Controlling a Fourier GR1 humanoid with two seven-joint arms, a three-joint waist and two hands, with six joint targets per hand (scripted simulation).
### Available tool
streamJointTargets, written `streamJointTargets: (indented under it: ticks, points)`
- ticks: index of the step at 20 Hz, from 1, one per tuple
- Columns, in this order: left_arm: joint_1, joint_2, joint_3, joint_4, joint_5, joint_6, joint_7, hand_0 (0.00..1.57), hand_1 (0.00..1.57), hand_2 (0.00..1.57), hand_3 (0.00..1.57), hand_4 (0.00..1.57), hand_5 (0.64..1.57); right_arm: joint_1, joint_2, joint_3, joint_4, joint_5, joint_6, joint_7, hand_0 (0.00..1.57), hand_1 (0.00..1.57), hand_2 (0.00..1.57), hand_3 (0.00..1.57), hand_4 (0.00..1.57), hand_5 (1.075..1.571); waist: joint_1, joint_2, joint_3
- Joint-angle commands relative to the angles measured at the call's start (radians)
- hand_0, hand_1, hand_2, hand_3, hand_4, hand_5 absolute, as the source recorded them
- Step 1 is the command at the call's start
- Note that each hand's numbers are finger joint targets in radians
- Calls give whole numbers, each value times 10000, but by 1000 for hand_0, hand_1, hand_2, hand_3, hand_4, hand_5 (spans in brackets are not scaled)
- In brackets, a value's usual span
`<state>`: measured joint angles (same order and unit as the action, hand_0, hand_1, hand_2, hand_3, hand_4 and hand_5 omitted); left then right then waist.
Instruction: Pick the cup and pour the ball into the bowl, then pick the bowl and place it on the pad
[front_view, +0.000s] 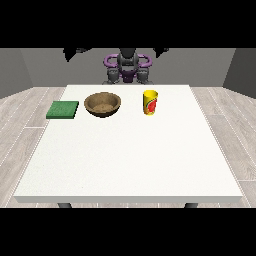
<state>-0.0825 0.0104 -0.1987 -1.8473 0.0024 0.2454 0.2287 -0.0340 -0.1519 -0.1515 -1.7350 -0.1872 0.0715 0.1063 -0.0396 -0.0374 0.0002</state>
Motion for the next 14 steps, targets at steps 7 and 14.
streamJointTargets:
  ticks: [7,14]
  points:
    - [-1614,612,1504,2307,28,-721,-2550,0,0,0,0,0,1480,-894,-42,-416,1391,241,221,-1960,0,0,0,0,216,1570,-37,1757,-1]
    - [-2120,167,2068,5064,-13,-648,-4881,0,0,0,0,0,1464,-1498,27,-216,1691,385,101,-1946,0,0,0,0,181,1571,-286,1984,-4]
